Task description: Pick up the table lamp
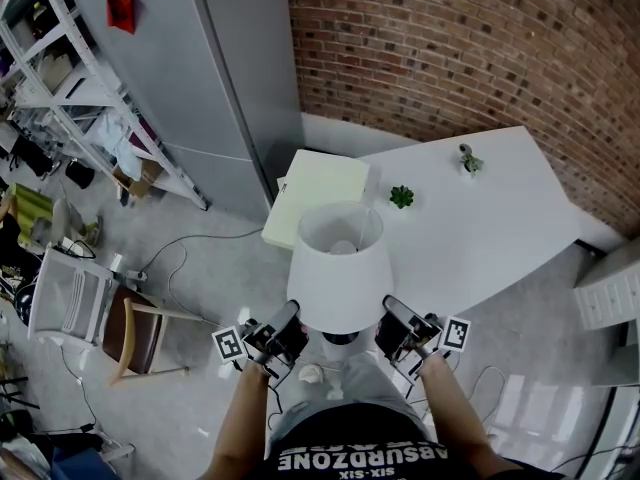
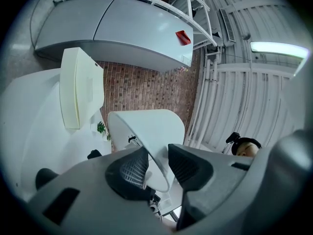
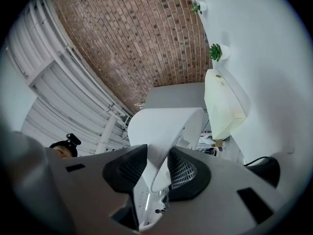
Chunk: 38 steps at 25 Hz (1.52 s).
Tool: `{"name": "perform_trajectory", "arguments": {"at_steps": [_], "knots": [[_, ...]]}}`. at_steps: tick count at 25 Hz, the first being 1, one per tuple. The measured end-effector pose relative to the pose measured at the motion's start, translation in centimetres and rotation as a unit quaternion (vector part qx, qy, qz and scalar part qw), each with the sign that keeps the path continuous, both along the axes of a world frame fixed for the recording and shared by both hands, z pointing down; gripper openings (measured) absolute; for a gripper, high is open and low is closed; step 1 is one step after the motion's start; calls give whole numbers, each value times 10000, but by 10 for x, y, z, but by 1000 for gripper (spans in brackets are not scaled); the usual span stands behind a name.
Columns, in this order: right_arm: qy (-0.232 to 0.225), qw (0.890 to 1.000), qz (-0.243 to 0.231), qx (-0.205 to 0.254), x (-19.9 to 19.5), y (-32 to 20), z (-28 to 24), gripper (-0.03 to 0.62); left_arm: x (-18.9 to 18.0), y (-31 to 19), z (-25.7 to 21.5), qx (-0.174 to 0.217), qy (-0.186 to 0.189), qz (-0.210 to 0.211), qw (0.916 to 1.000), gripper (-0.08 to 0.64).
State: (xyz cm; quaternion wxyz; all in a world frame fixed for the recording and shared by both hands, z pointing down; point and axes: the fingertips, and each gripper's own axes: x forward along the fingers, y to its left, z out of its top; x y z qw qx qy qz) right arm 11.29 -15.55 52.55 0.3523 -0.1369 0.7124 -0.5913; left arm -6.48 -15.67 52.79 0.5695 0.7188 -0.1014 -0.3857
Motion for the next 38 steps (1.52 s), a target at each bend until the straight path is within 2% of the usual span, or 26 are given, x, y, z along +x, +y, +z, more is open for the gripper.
{"name": "perform_trajectory", "arguments": {"at_steps": [8,21,38], "knots": [[-19,10000,11,71,3,-3,-7,126,3,0,-6,86,-42,11,10000,129],[-104,9993,6,354,6,-7,-31,121,5,-2,-32,438,-40,-5,9990,121],[81,9970,-161,757,7,-13,-68,123,9,-2,-66,825,-153,36,9965,120]]}}
